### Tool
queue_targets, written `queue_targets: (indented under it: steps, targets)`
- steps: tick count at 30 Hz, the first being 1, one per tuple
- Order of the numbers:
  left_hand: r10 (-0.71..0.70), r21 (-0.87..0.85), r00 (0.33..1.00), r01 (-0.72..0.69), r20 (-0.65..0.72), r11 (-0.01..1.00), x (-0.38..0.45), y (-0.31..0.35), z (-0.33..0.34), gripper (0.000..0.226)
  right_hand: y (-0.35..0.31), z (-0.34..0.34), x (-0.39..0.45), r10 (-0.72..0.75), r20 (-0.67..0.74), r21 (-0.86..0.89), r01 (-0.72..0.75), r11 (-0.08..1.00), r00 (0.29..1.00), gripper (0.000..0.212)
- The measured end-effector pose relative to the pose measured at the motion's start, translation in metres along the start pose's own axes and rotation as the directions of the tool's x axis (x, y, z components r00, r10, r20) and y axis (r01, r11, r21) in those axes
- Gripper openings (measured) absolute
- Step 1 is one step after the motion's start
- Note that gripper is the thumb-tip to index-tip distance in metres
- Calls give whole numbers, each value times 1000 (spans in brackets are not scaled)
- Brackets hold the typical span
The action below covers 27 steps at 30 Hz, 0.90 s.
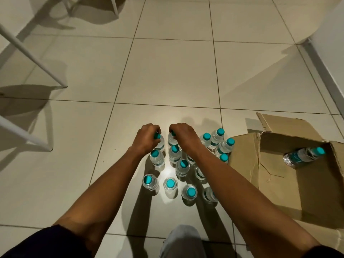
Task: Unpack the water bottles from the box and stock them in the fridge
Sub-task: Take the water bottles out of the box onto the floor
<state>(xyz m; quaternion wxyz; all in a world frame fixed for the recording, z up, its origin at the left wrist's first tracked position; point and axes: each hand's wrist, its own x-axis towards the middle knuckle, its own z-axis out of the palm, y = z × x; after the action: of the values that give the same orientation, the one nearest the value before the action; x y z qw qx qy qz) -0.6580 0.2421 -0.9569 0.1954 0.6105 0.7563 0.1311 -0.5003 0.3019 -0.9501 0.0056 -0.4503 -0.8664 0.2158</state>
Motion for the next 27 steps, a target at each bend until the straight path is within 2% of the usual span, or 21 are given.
queue_targets:
  steps: [7, 15, 18, 20, 23, 27]
  targets:
    - [-4, 33, 997, 2, 72, 999, 11, 9, 17, 23, 6, 17, 11, 29, 82, -13, -28, 1000, 996, 28]
    - [-26, 145, 994, 11, 102, 989, 16, 16, 18, 28, 9, 19, 6, 84, 38, 20, -85, 996, 996, 42]
    - [-49, 183, 996, 35, 70, 982, 12, 22, 15, 36, 7, 11, -10, 36, -76, 32, -33, 999, 996, 50]
    - [-32, 166, 999, 33, -9, 986, 10, 33, 11, 39, 12, 5, -27, 23, -173, 18, -20, 1000, 985, 51]
    - [44, 98, 992, -32, -121, 995, 6, 53, 4, 37, 25, -6, -50, 66, -260, 36, -59, 998, 963, 44]
    - [142, 18, 972, -142, -185, 990, 1, 95, -1, 34, 59, -30, -88, 137, -405, 64, -122, 990, 904, 35]
